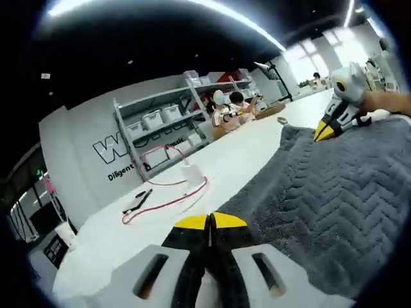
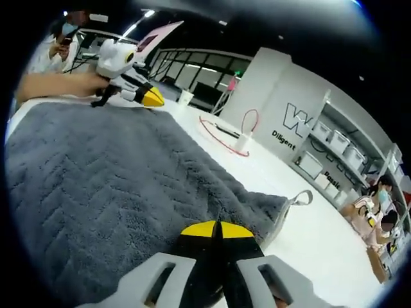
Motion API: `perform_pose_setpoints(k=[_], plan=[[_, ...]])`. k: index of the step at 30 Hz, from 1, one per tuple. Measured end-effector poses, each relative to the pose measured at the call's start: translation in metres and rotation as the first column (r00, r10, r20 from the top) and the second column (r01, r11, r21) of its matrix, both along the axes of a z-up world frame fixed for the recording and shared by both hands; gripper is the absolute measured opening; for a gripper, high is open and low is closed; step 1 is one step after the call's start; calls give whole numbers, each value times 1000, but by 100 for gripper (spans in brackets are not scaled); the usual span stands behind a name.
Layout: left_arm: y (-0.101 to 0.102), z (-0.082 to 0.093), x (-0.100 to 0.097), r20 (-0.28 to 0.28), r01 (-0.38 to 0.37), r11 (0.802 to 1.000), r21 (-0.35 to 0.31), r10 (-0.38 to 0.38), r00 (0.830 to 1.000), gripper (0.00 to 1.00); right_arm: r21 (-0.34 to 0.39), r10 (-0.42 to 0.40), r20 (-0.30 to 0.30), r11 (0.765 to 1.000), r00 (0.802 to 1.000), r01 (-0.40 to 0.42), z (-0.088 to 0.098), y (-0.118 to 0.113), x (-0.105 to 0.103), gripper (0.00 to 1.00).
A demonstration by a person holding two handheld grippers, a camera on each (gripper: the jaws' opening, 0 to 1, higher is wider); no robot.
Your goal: Open the folded towel by lifting each exposed corner and separating the folded layers until the towel lies flat within the target outline without major curled edges
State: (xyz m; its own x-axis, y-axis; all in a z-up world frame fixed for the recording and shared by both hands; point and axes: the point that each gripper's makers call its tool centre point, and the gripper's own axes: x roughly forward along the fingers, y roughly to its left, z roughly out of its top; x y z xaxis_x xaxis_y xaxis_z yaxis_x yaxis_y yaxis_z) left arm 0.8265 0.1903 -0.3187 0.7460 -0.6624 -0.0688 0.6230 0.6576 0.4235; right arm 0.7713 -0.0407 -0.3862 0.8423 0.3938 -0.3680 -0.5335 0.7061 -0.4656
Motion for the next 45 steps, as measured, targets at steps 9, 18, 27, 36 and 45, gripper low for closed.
perform_pose_setpoints(k=[9, 18, 27, 36, 45], plan=[[11, -43, 56, -194, -77, 997, -3, 75, 978, 1, -5, -4, 8, 1000, 1000, 4, 0, 1, -3, 0], [-1, -57, 37, -299, 27, 996, -87, -52, 953, 1, -8, -1, 10, 1000, 1000, 1, 0, 3, -5, 0], [-2, -58, 36, -215, 34, 999, -10, -36, 976, 0, -28, 0, 20, 1000, 1000, 0, 0, 5, -7, 0], [3, -60, 35, -265, -19, 999, -50, 6, 964, 1, -4, -26, 8, 1000, 1000, 26, 0, 4, -8, 0], [1, -59, 31, -233, -2, 999, -35, -6, 973, 1, 134, -124, 37, 984, 992, 118, 23, -14, 2, 0]])
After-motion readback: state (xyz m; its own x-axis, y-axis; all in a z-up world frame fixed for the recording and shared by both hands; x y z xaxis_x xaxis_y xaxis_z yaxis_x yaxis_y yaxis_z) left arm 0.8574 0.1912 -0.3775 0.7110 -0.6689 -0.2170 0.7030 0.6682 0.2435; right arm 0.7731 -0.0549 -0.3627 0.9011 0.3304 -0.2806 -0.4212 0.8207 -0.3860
